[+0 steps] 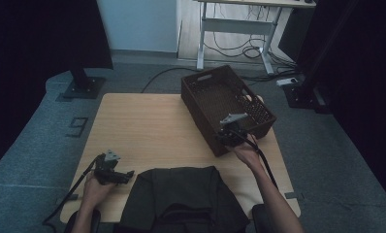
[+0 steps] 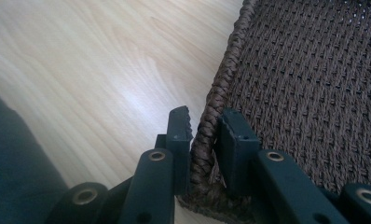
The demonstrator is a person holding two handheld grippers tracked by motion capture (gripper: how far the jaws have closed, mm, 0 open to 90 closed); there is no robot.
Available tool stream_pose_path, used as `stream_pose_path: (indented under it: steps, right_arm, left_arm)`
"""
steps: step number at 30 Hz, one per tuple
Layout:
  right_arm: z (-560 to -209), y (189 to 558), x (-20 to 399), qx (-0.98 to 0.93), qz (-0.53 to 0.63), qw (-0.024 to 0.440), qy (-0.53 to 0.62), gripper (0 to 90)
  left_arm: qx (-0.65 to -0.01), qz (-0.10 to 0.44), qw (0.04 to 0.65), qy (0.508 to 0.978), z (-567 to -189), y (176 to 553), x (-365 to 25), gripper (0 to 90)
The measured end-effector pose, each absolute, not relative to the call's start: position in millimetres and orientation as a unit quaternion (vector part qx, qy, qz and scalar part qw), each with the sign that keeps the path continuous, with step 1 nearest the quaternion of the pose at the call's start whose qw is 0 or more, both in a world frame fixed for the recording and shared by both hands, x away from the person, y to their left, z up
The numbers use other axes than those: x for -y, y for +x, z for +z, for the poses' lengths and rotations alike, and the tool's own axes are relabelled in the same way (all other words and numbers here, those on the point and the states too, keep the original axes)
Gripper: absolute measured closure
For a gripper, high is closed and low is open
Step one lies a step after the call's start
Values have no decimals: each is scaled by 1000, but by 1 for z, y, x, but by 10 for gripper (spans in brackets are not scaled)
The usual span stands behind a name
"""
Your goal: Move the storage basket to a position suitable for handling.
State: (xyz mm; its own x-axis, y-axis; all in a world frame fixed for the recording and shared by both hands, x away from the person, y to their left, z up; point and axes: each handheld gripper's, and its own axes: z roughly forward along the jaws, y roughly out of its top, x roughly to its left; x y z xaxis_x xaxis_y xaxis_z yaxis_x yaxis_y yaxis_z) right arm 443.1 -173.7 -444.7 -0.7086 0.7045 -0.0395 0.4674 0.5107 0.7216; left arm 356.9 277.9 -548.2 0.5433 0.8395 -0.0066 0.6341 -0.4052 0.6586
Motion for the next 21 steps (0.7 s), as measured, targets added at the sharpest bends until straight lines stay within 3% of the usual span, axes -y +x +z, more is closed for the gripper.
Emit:
stream_pose_path:
  steps: [11,12,16,21]
  right_arm:
    - [-442,438,155,-866,357,149,318,745]
    - [-440,439,156,-865,357,149,319,721]
    - [-430,440,167,-851,380,140,334,467]
    - [-419,441,185,-827,381,160,381,321]
  left_arm:
    - [-447,165,311,822,-548,357,-278,0]
    - [-447,165,311,822,-548,357,-278,0]
    - [-447,165,310,823,-548,356,-278,0]
    - [-447,165,310,822,-548,356,-277,0]
